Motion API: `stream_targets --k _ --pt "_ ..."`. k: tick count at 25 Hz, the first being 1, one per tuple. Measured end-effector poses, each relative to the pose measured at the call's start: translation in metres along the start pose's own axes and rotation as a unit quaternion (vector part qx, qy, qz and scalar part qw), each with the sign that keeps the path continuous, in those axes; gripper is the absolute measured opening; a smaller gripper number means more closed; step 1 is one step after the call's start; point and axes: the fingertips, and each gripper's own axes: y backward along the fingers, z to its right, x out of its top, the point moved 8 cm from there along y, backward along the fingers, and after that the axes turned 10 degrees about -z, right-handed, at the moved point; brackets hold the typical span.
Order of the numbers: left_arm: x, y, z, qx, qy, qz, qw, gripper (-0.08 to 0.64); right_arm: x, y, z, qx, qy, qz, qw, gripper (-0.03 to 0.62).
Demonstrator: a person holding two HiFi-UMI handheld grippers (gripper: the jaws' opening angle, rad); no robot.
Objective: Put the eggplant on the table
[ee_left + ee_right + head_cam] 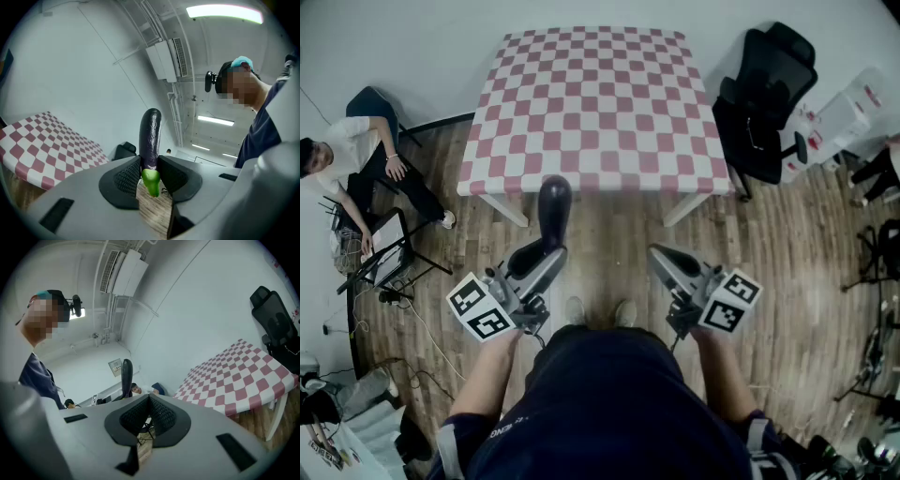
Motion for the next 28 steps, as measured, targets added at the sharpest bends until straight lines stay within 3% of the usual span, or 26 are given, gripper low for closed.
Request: stream_targets --k 15,21,28 --pt "-0.005 -0.029 -0.008 0.009 0.007 -0.006 0.9999 0.135 0.003 0.0 0.028 0.014 -0.008 -0.025 1.0 0.018" --pt "-0.015 -0.053 0.008 0.019 0.01 0.001 0.9998 0.135 0.001 0.024 0.05 0.021 -0.014 -0.043 0.999 0.018" --pt "-0.021 -0.071 0.024 0.032 0.003 0.008 0.9995 0.135 0.001 0.057 0.072 0.025 -0.026 -0.029 0.999 0.018"
